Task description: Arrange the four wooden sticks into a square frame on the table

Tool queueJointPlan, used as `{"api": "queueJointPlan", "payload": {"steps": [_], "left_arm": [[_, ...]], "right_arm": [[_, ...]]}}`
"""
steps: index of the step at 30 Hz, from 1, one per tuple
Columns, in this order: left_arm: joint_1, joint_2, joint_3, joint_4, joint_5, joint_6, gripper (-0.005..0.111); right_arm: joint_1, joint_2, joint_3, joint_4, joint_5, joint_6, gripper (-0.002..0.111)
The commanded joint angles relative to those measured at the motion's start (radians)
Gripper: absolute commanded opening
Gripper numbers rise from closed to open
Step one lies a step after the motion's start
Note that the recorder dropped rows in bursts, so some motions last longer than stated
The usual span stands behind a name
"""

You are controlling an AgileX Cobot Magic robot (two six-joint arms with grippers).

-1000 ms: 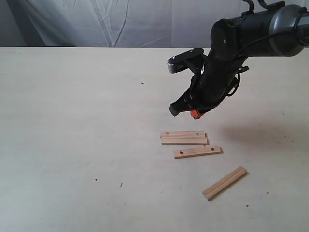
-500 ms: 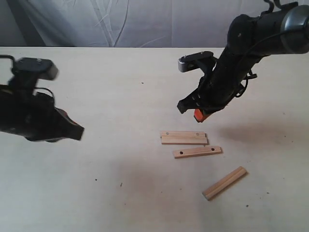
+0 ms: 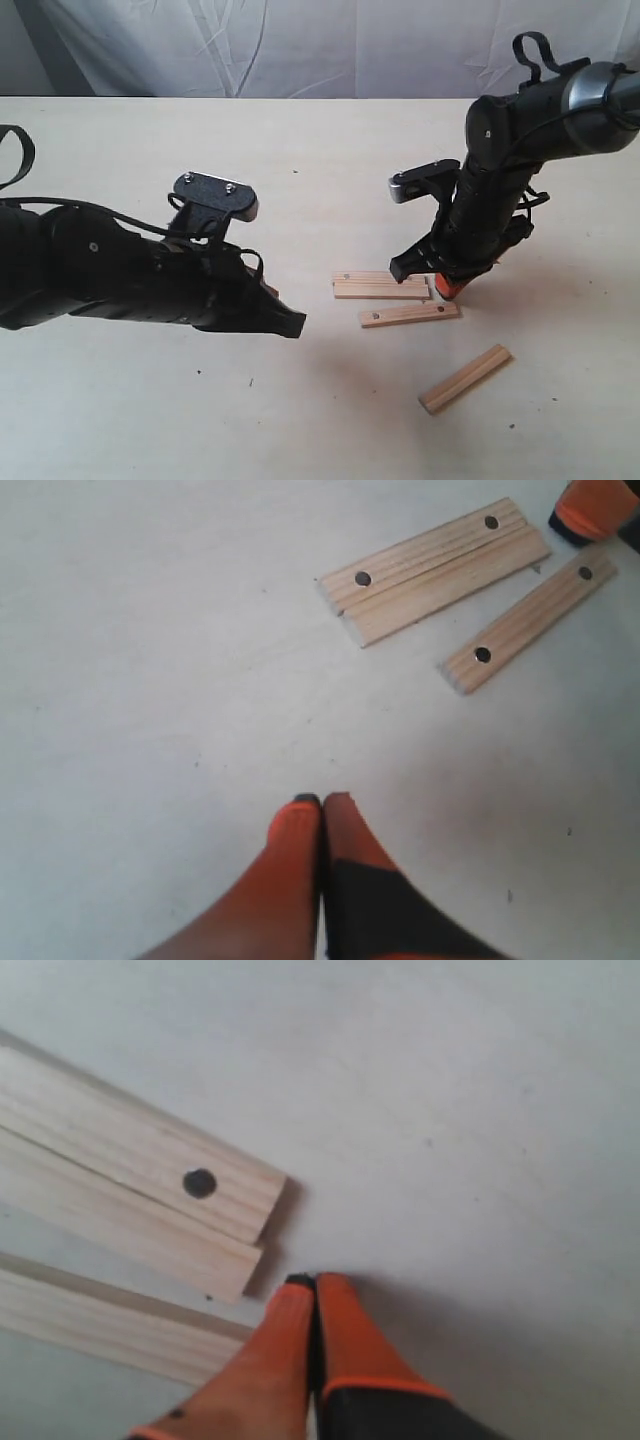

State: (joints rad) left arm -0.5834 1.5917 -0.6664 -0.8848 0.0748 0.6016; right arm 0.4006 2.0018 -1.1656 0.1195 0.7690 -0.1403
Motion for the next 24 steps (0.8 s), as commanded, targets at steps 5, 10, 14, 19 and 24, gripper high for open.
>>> {"api": "queueJointPlan", "payload": {"steps": [5, 10, 14, 19, 24], "left_arm": [[-0.006, 0.002, -0.009, -0.024, -0.024, 0.001, 0.0], [-0.006, 0.002, -0.012, -0.024, -0.039, 0.001, 0.0], [-0.006, 0.002, -0.012, -0.044, -0.06, 0.001, 0.0], [-0.006, 0.002, -0.012, -0.044, -0.064, 0.001, 0.0], [-0.006, 0.039, -0.03, -0.063, -0.056, 0.001, 0.0]], "right_arm": [[0.019, -0.003, 0.014, 0.174, 0.004, -0.114, 0.0], [0.04, -0.003, 0.014, 0.231, 0.004, -0.158, 0.0], [0.062, -0.003, 0.014, 0.233, 0.002, -0.159, 0.0], [0.062, -0.016, 0.01, 0.23, -0.015, -0.159, 0.0], [0.043, -0.065, -0.053, 0.23, -0.038, -0.155, 0.0]]}}
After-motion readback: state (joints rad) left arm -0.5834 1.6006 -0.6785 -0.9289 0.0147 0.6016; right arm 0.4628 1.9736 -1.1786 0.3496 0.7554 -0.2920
